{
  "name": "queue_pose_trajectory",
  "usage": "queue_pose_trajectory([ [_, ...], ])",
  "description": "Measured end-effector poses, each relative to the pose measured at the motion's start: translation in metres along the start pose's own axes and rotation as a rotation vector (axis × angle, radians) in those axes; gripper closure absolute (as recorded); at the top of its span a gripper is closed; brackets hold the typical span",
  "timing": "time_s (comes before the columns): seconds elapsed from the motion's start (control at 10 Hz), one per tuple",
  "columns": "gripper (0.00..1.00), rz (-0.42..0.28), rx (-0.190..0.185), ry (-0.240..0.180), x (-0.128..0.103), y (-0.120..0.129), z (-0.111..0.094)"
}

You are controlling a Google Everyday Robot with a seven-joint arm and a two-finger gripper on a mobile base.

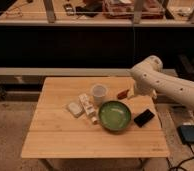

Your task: Drag the pepper across the table

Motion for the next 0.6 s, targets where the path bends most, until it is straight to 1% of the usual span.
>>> queue_pose_trajectory([
  [0.3,0.2,0.001,0.002,0.001,0.001,0.0,0.0],
  [0.4,0.2,0.014,0.005,-0.001,0.004,0.0,0.001],
  [0.5,0.2,0.05,0.009,-0.004,0.014,0.0,0.003],
  [0.6,0.2,0.096,0.023,0.0,0.032,-0.005,0.006],
])
